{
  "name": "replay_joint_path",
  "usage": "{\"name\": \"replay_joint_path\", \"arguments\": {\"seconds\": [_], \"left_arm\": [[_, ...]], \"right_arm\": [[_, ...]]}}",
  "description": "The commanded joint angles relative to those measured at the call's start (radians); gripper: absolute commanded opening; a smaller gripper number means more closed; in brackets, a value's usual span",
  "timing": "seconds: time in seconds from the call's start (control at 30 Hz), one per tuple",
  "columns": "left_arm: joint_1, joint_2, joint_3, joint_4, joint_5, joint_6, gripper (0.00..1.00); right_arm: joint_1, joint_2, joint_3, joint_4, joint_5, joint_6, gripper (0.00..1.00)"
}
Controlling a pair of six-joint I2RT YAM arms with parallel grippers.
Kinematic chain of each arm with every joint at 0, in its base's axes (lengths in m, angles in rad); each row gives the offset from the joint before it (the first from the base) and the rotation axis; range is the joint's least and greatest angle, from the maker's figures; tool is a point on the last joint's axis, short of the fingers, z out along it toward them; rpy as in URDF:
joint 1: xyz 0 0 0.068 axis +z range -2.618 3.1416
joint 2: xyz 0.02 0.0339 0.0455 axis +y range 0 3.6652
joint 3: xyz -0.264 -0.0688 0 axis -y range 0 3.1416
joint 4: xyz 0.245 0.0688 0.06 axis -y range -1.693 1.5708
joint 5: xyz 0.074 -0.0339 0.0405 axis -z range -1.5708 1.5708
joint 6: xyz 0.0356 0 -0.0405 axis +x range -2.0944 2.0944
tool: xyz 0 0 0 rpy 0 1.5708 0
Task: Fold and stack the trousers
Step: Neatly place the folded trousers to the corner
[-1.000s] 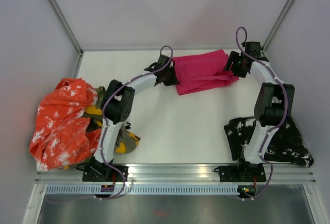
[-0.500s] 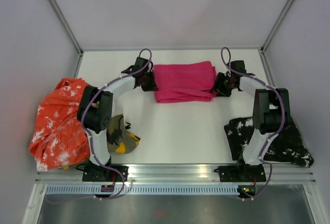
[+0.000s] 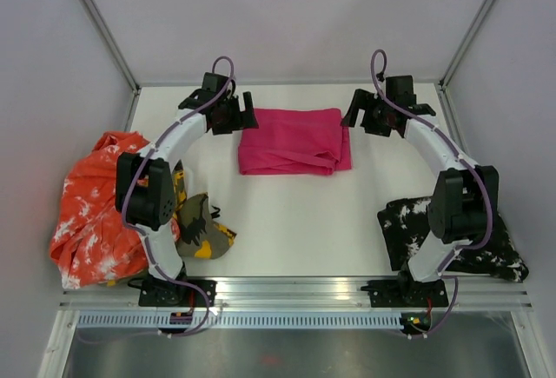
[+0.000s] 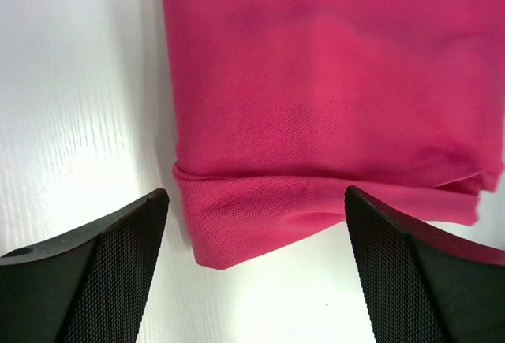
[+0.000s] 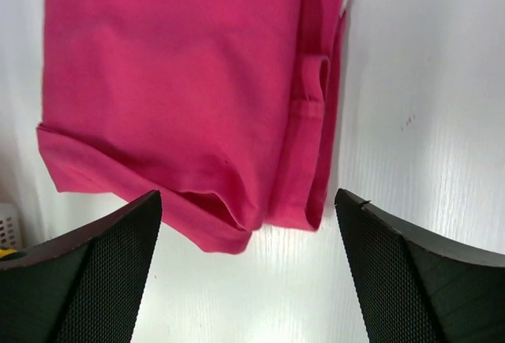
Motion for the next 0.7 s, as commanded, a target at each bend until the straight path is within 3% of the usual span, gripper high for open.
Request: {"name": "replay_joint_path", "arguments": {"seconds": [0.0, 0.33, 0.67], "left_arm": [[0.029, -0.062, 0.066, -0.010, 0.045, 0.000, 0.96], [0.082, 0.084, 0.023, 0.085, 0.131, -0.017, 0.94], [0.085, 0.150, -0.083, 0.212, 0.203, -0.045, 0.86]], "right_arm": [[0.003, 0.058, 0.067, -0.012, -0.007, -0.003, 0.98], [0.003, 0.242, 0.018, 0.090, -0.025, -0.003, 0.98], [0.005, 0.265, -0.110, 0.267, -0.073, 0.121, 0.92]]}}
